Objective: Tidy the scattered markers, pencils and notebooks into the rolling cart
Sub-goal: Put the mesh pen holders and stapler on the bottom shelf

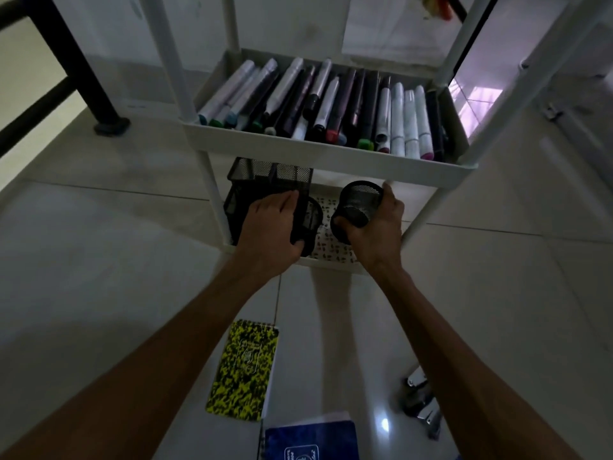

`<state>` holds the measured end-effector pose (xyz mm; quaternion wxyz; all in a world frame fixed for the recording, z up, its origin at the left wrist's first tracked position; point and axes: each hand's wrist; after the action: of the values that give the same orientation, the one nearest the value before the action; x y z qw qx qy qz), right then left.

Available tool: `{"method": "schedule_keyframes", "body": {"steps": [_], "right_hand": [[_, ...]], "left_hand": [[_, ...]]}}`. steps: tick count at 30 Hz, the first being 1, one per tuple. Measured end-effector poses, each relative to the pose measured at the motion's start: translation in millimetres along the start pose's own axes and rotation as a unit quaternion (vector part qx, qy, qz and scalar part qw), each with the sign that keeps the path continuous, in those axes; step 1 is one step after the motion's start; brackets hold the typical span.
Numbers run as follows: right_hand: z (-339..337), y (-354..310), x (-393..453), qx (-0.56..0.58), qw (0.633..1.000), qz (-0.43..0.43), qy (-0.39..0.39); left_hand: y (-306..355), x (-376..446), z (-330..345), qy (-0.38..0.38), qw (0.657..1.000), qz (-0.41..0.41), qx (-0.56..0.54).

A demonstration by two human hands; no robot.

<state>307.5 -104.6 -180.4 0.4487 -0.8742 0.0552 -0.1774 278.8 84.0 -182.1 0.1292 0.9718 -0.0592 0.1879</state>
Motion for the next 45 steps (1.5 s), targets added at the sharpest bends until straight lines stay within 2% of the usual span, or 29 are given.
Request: {"method": "schedule_keyframes", "body": {"steps": [6,10,20,23,29,34,45], "right_hand": [[28.8,-2.1,25.1,0.012,1.0,-0.007,-0.015],[44.2,-4.4,38.3,-0.027,0.999,-0.023,-0.04],[65.9,5.5,43.8,0.059,0.996,-0.043,-0.049],[56.9,4.8,34.9,0.099,0.993,-0.03,-0.062],[55.5,1.3,31.1,0.078,0.995,0.031,-0.05],[57.4,1.7,32.3,0.078,0.995,0.048,-0.042],[41.1,9.4,2.6,0.058,0.99,0.109,-0.063]], "left_hand": [[-9.6,-7.4,0.4,0.013,0.998,0.051,0.017],[-14.2,-8.1,1.7,0.003,0.999,0.054,-0.002],[-7.4,-10.5,2.0,0.0,0.999,0.043,-0.012],[-7.8,-11.2,2.7,-0.008,0.999,0.044,-0.006],[-7.0,-10.8,4.2,-0.004,1.0,0.029,-0.002],[-8.6,-8.0,5.7,-0.004,1.0,0.023,0.003],[3.0,-19.4,0.7,-0.02,0.999,0.034,-0.011]]}}
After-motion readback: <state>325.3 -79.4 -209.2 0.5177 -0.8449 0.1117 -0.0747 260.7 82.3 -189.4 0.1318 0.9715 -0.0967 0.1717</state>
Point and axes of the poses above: each hand's wrist, its own x-axis towards the middle knuckle, its own z-axis out of the palm, y = z × x, and after that the axes turned 10 degrees about y, right-handed
